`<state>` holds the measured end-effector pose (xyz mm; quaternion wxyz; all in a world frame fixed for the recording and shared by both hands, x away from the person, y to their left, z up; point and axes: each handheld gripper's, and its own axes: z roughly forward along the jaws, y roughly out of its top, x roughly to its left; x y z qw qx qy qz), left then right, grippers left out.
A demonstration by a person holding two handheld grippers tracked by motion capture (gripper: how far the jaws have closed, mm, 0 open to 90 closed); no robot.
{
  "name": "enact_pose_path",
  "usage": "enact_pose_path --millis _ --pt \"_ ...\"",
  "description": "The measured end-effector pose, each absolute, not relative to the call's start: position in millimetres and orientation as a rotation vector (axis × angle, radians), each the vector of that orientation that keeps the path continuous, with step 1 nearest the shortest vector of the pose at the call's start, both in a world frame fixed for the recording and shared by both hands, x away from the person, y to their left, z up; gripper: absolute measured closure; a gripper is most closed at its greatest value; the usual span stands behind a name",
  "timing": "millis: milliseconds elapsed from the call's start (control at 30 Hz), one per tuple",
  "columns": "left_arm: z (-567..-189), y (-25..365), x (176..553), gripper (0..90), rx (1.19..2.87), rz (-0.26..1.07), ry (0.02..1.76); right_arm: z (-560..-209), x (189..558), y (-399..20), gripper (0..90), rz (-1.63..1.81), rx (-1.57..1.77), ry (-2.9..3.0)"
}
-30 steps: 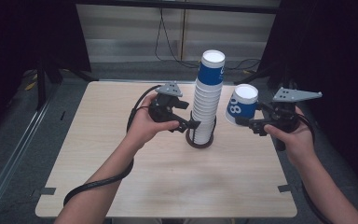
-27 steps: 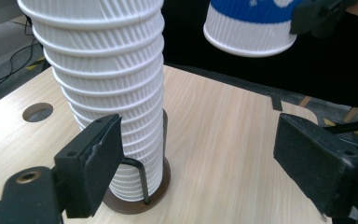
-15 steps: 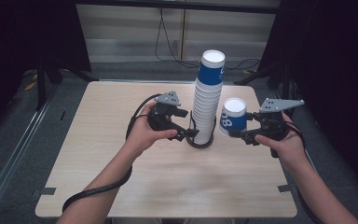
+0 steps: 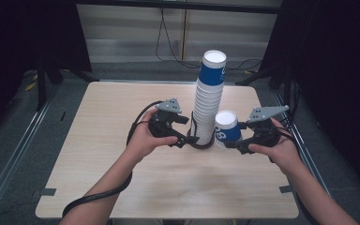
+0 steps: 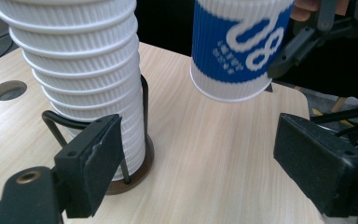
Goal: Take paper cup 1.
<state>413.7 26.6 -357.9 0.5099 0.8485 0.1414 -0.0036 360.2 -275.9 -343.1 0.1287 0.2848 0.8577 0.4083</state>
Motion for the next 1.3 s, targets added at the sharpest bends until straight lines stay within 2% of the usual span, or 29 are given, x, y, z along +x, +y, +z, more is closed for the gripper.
enact_pose_path --millis 333,1300 --pt "-364.9 26.3 410.5 15.8 2.069 -0.015 0.334 -361.7 358.6 -267.2 22.4 1.105 0.788 2.576" --pt "-377.1 20.0 402.7 15.8 2.127 -0.037 0.285 -379.0 358.3 -247.0 22.3 0.801 0.605 2.819"
